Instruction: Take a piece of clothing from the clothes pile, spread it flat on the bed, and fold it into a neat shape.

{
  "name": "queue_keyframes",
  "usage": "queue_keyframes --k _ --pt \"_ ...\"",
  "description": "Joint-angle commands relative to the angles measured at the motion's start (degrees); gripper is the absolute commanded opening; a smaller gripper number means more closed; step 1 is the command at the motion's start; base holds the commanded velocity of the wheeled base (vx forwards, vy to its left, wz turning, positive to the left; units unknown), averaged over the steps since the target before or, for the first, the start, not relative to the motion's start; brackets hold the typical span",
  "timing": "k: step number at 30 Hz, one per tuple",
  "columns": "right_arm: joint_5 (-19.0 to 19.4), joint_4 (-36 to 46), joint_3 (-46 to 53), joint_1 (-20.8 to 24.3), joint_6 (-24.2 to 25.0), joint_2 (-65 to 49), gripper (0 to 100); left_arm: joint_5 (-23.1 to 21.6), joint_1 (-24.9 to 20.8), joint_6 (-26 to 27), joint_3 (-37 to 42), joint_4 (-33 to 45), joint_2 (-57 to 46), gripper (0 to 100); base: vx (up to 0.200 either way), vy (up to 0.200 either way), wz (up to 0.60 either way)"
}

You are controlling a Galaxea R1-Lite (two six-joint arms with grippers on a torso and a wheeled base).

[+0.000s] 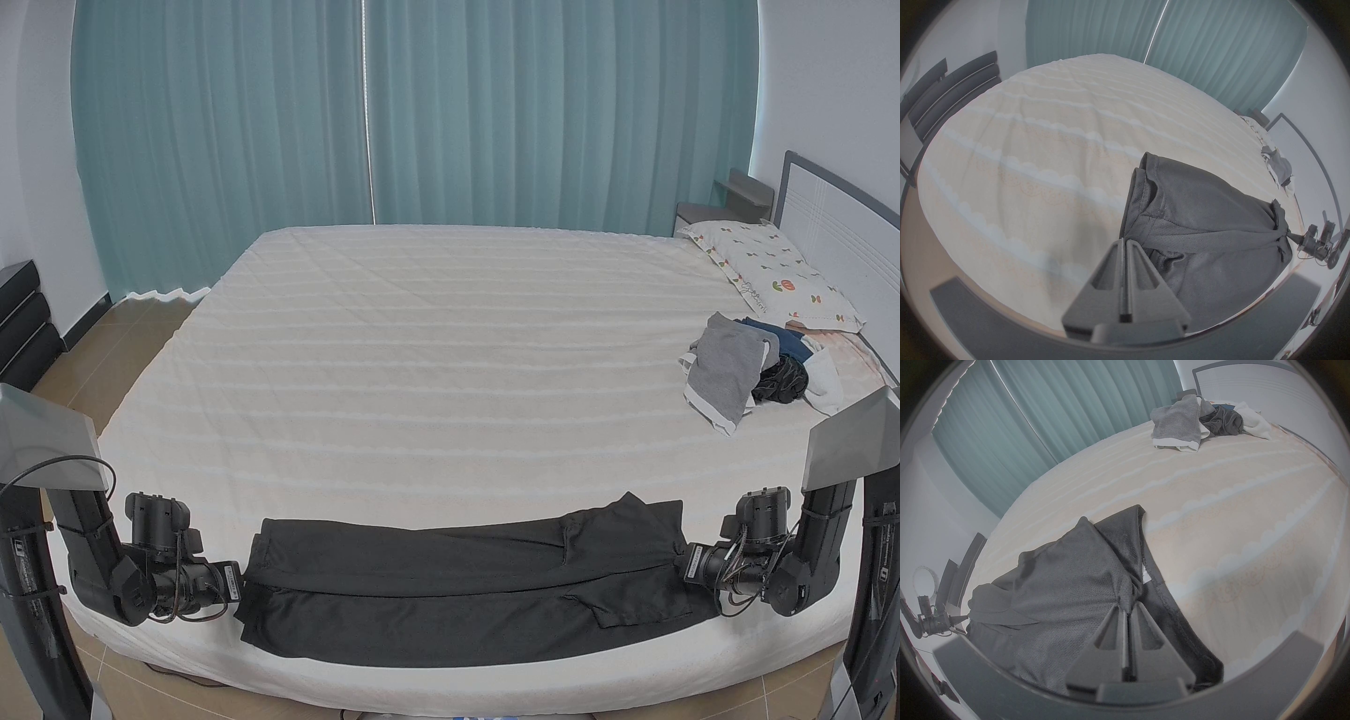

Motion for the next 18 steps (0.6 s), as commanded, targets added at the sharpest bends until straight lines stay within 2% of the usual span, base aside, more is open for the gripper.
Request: queue_keyframes --k 1,13,14,18 --pt "-0.02 -0.03 0.10 0.00 -0.21 0.58 0 1.15 -0.37 0.89 0.81 0.02 0.32 0 0.000 0.000 0.00" --pt "-0.20 0.06 0.28 0.00 -1.27 1.20 0 3.53 -1.60 1.07 0.90 0.98 0.84 0 0.000 0.000 0.00" --pt "-0.11 0.06 0.28 -0.09 -1.44 1.20 100 3.97 -1.60 1.07 0.73 1.51 0.76 100 0.000 0.000 0.00" --pt "-0.11 -0.21 0.19 -0.18 -1.62 1.46 100 4.41 -1.60 1.07 0.29 2.74 0.67 100 0.000 0.000 0.00"
